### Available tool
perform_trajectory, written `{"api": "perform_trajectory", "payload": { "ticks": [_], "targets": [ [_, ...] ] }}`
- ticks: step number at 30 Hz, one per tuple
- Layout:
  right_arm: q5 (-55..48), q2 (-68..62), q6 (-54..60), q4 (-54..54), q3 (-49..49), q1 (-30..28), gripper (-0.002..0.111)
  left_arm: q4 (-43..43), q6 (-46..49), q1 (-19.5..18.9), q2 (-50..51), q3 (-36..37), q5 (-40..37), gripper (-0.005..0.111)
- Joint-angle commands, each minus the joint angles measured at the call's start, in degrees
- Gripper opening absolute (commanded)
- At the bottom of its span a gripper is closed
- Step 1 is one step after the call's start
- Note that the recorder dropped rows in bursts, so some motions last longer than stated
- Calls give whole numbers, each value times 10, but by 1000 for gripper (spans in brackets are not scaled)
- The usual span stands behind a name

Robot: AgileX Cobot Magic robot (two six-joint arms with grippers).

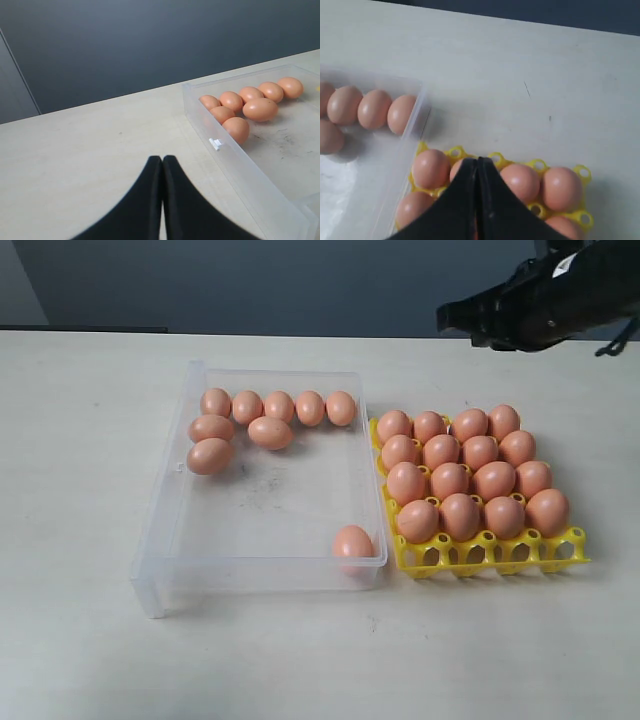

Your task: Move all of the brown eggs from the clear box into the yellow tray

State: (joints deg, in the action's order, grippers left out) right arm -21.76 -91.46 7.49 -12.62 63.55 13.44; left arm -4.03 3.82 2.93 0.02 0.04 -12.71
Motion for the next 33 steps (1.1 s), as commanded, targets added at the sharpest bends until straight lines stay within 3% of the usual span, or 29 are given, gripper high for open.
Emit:
{"api": "perform_trajectory", "payload": {
  "ticks": [1, 9, 33],
  "targets": [
    [23, 94, 0, -5, -89, 1, -1, 0, -2, 0, 0, 0, 8, 0],
    [138, 236, 0, -5, -205, 1, -1, 0, -2, 0, 0, 0, 8, 0],
    [141, 253, 2, -4, -205, 1, -1, 0, -2, 0, 0, 0, 8, 0]
  ]
}}
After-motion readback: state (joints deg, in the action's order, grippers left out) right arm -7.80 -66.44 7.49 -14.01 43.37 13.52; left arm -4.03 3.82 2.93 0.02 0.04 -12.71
